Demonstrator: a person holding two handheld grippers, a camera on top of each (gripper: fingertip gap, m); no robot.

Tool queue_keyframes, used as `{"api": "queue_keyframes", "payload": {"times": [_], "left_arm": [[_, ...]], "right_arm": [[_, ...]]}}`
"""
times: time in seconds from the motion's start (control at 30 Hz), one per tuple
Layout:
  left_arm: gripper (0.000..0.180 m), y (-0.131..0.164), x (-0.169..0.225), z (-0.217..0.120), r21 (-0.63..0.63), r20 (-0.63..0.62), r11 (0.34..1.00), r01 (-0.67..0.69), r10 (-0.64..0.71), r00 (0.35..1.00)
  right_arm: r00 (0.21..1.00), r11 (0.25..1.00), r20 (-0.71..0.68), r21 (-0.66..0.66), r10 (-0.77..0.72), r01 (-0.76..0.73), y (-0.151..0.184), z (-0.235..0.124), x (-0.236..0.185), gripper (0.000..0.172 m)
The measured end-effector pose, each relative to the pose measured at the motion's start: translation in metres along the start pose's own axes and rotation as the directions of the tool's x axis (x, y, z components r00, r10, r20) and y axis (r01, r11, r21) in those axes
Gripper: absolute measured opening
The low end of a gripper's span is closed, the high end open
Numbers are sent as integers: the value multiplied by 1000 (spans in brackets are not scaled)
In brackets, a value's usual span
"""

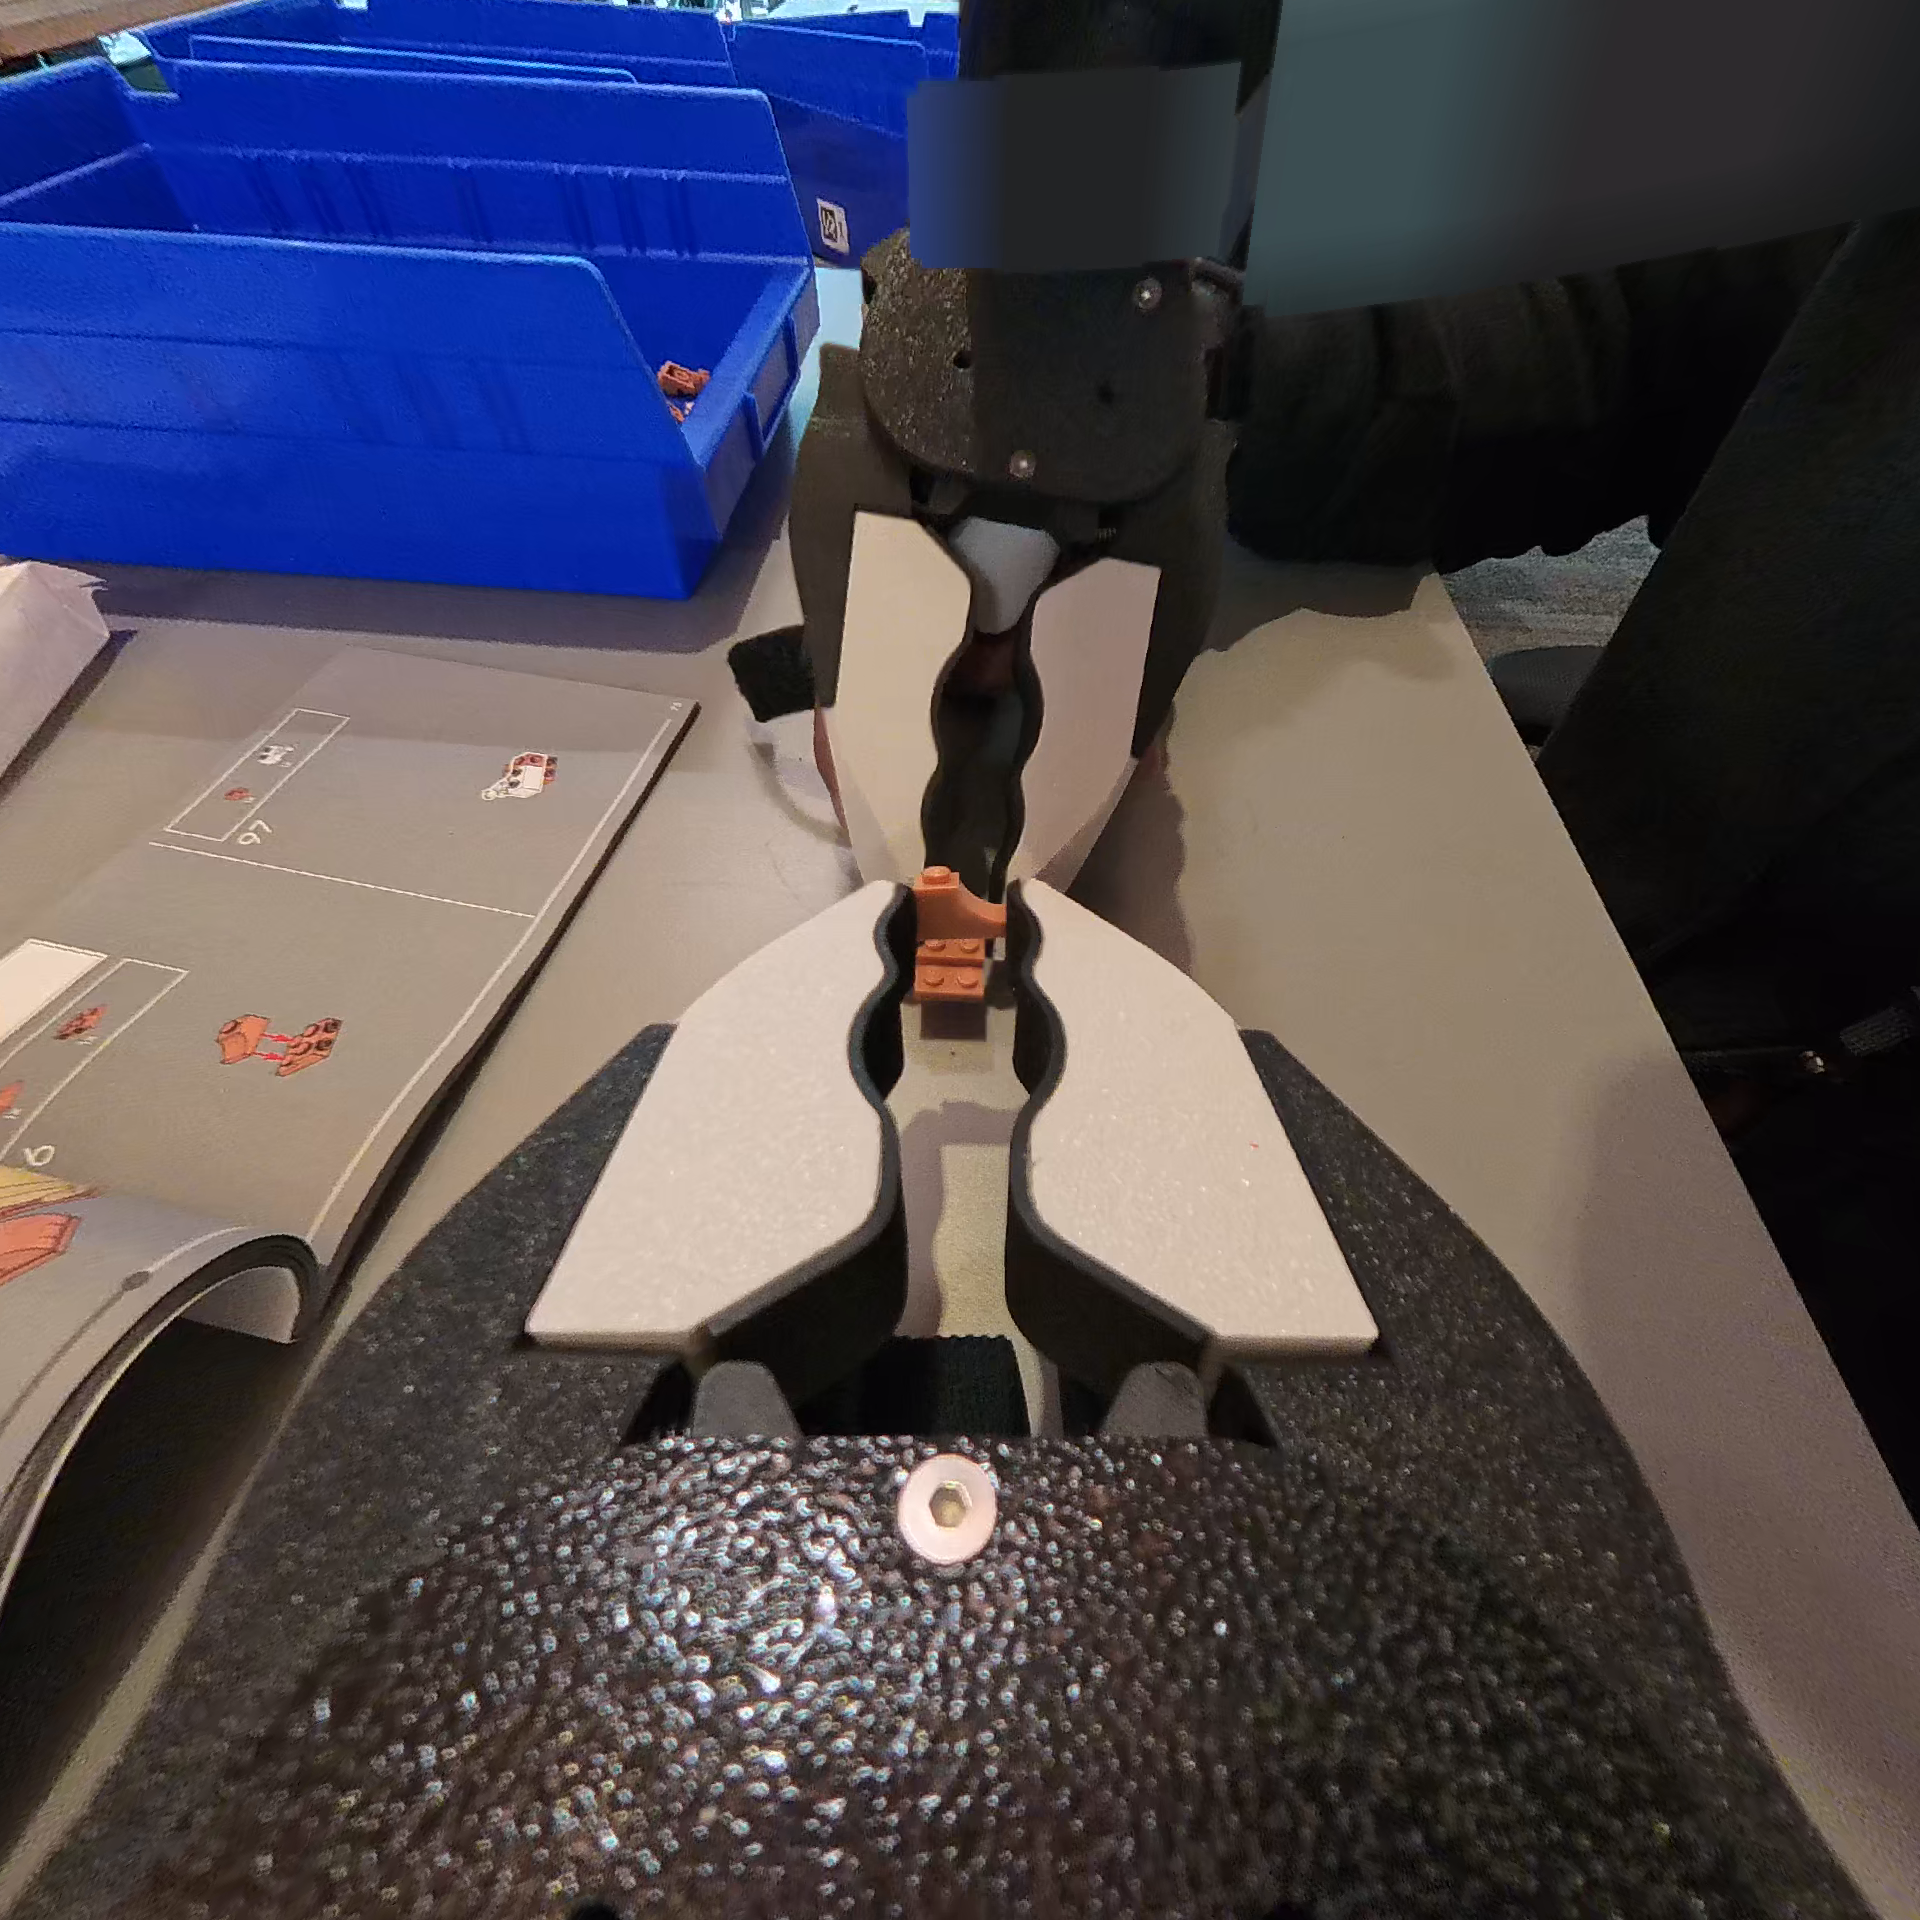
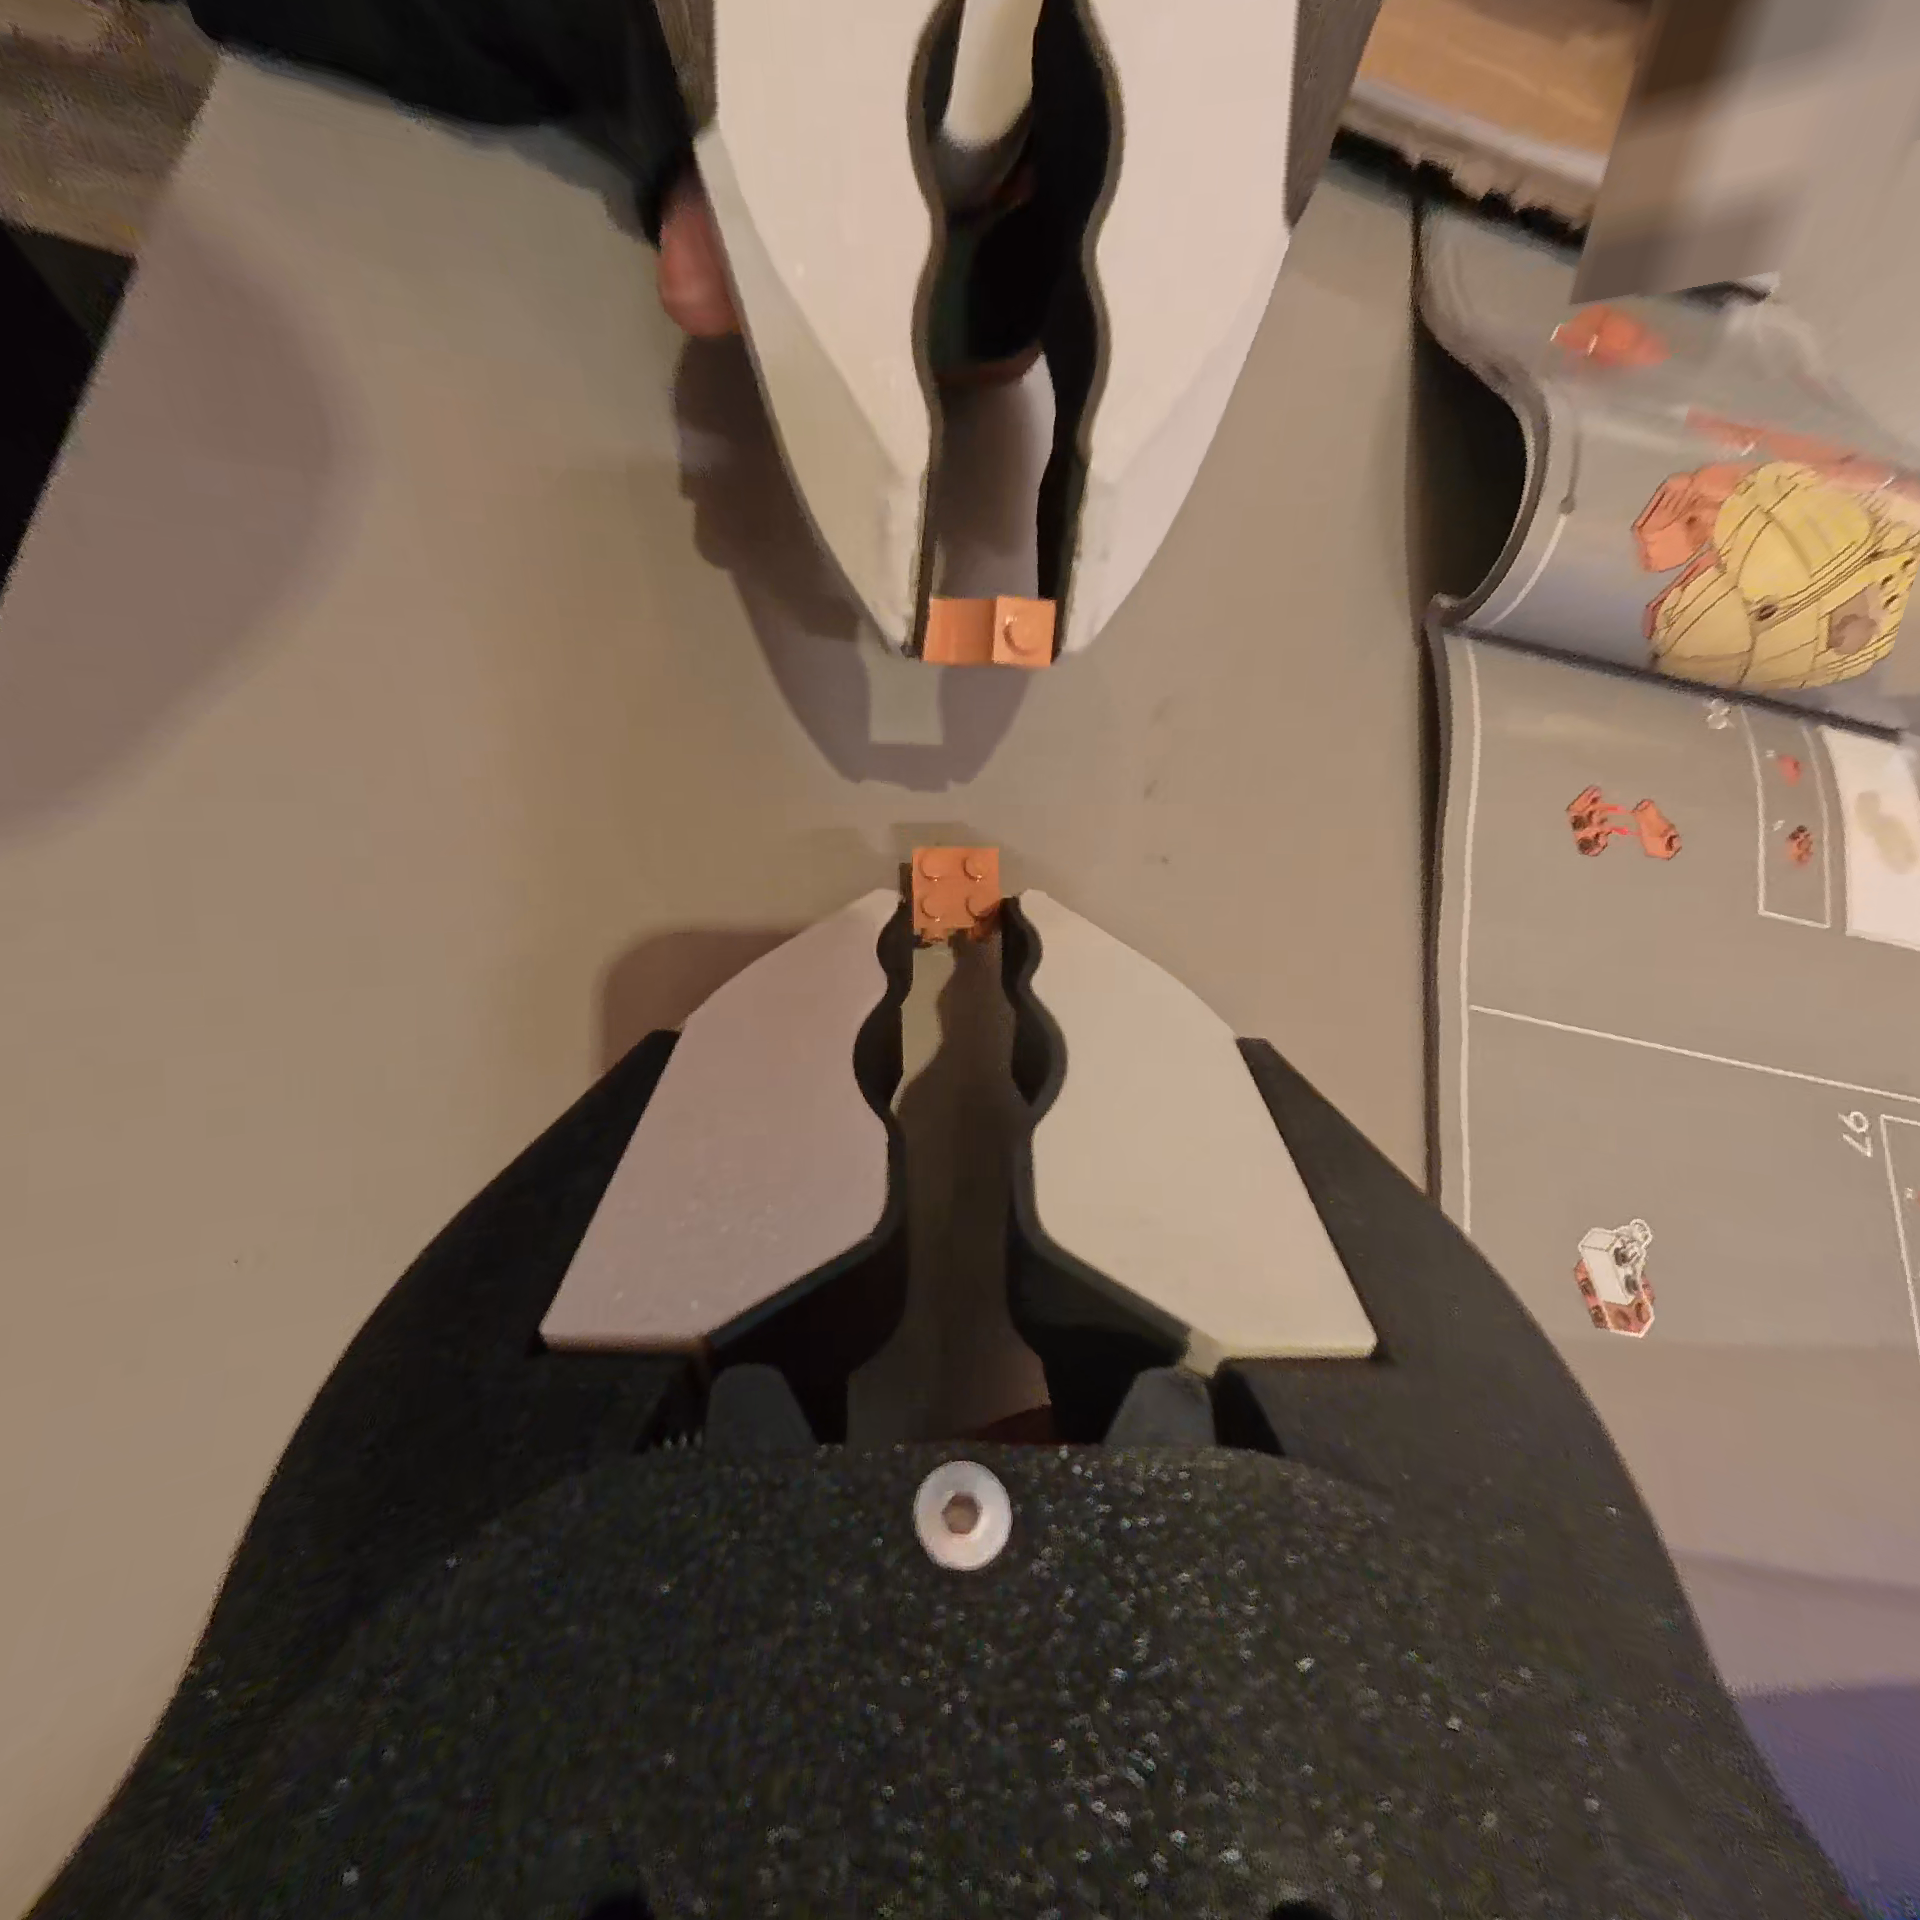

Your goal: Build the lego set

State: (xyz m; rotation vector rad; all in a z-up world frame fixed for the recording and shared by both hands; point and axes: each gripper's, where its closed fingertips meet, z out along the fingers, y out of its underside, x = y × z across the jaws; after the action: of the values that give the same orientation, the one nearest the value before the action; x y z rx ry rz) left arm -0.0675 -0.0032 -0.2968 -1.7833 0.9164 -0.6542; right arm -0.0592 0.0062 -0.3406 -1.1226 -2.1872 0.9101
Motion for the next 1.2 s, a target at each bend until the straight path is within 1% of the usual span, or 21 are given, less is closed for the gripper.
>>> {"api": "queue_keyframes", "payload": {"times": [0.23, 0.33, 0.6, 1.2], "left_arm": [[16, -8, 3, 0, 52, 3, 998, -37, 36, 999], [16, -11, 2, 0, 65, 17, 996, -58, 57, 998], [16, -13, 3, 1, 81, 22, 993, -81, 80, 997], [16, -14, 4, -1, 91, 25, 992, -93, 91, 996]], "right_arm": [[999, 980, -28, 198, 31, -25, -31, -11, 2, 15], [999, 967, -30, 253, 26, -18, -40, -17, 1, 15], [999, 953, -41, 301, 35, -21, -46, -22, 3, 15], [999, 938, -41, 346, 34, -18, -52, -27, 2, 15]]}}
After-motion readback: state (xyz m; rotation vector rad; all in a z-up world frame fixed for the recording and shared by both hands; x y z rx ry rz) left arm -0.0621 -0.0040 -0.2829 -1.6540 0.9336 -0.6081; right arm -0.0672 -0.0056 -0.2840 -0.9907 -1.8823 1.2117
